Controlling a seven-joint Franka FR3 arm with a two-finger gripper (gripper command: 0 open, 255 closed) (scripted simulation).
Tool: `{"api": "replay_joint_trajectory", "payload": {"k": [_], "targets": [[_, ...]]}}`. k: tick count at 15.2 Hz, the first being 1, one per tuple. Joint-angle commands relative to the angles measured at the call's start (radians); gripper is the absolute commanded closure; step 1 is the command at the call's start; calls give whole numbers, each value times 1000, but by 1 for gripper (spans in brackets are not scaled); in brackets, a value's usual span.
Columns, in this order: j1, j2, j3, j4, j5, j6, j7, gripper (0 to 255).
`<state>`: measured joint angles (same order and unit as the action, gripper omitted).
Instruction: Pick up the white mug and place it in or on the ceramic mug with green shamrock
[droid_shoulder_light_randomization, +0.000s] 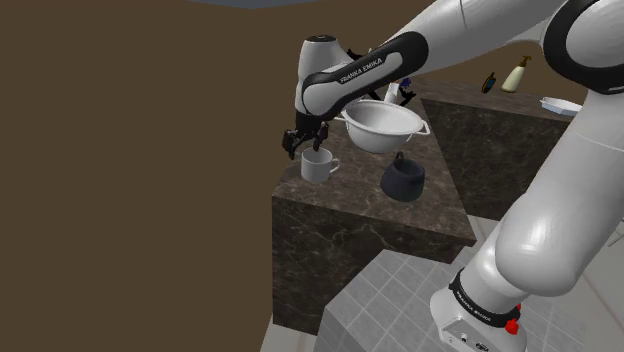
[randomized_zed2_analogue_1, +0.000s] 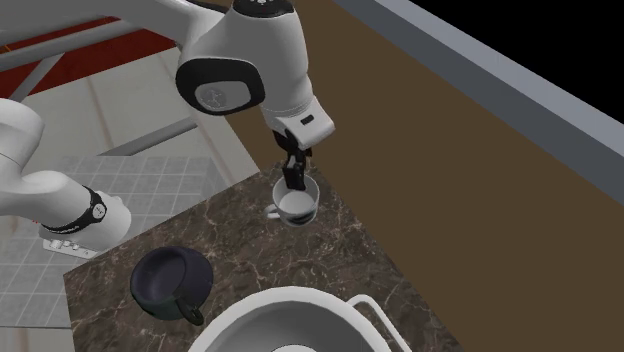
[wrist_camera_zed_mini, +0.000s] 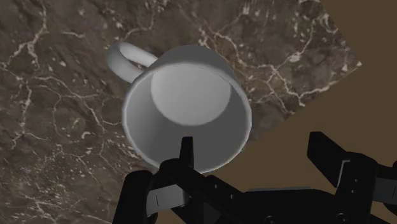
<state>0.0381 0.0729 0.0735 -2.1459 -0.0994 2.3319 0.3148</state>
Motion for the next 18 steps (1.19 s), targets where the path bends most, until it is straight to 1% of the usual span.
{"api": "replay_joint_trajectory", "payload": {"k": [1,7,15,16,18], "targets": [[4,16,2,-10,-6,-16,12,0],[2,65,-2,-29,-17,52,20,0],[2,65,-2,-29,-17,51,19,0],[2,65,-2,-29,-17,51,19,255],[2,65,-2,-29,-17,51,19,255]]}}
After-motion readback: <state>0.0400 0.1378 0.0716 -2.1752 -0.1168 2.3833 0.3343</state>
